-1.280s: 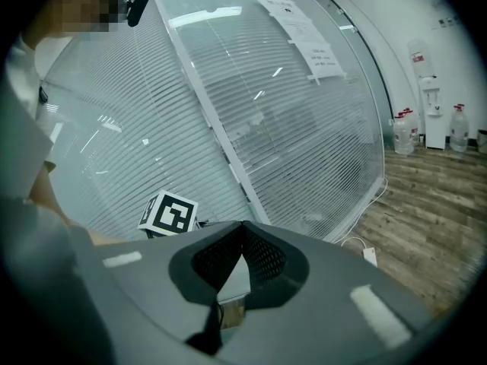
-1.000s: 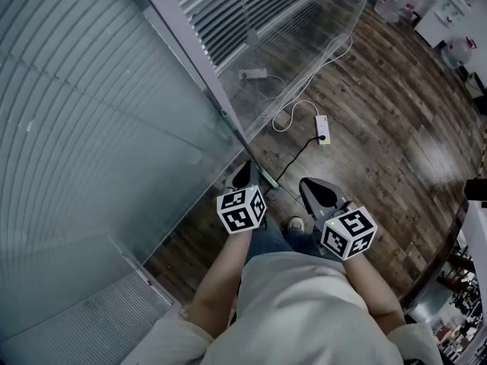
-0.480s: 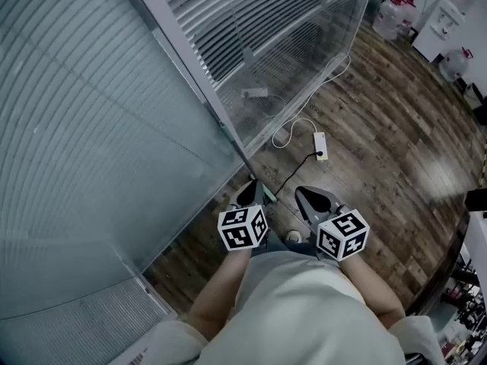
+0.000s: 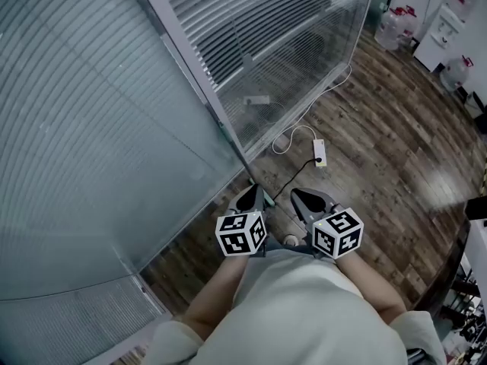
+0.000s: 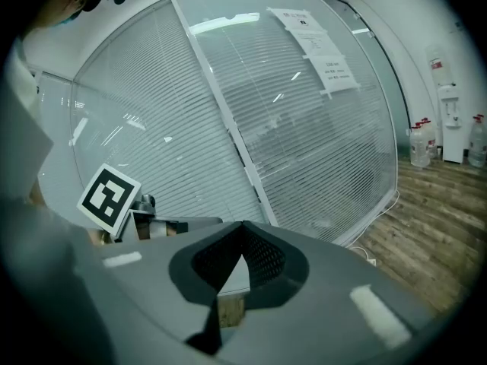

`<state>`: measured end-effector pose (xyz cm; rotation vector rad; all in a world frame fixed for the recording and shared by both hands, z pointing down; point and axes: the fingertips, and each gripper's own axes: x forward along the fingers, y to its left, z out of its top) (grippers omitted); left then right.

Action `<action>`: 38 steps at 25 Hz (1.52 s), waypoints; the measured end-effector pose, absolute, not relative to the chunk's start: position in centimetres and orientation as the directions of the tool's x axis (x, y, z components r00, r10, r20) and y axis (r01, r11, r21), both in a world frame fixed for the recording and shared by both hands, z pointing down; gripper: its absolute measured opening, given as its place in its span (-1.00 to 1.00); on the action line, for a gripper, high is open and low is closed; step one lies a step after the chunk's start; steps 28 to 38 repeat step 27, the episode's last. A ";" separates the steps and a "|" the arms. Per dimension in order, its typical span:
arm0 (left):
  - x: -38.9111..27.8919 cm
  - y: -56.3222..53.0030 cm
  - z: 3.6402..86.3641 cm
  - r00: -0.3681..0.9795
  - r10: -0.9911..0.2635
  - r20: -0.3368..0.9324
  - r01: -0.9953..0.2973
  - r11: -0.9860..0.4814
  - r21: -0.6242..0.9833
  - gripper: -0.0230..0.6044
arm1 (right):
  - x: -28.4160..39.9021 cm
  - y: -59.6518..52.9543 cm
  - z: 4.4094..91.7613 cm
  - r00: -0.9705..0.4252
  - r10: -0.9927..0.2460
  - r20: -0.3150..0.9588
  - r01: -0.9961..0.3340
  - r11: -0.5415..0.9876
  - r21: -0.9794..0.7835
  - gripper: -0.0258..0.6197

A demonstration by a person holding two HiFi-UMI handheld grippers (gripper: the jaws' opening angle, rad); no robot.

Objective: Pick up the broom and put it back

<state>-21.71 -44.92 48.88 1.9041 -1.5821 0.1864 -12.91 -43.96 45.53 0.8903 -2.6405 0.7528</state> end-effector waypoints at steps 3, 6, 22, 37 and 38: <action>-21.0 -44.2 48.4 0.263 -0.833 0.487 -0.923 -0.070 0.378 -0.94 | -12.5 -43.6 45.2 -0.786 -0.485 0.383 -0.613 0.691 -0.383 -0.91; -20.4 -43.6 47.9 0.260 -0.838 0.480 -0.925 -0.074 0.371 -0.93 | -12.1 -43.3 44.9 -0.790 -0.483 0.377 -0.608 0.697 -0.381 -0.91; -18.9 -41.8 46.3 0.258 -0.852 0.456 -0.926 -0.083 0.368 -0.94 | -11.5 -42.8 43.6 -0.807 -0.475 0.352 -0.584 0.731 -0.353 -0.91; -19.2 -42.2 46.8 0.265 -0.854 0.449 -0.923 -0.089 0.375 -0.94 | -11.7 -43.1 44.5 -0.804 -0.476 0.356 -0.587 0.732 -0.346 -0.91; -19.2 -42.2 46.8 0.265 -0.854 0.449 -0.923 -0.089 0.375 -0.94 | -11.7 -43.1 44.5 -0.804 -0.476 0.356 -0.587 0.732 -0.346 -0.91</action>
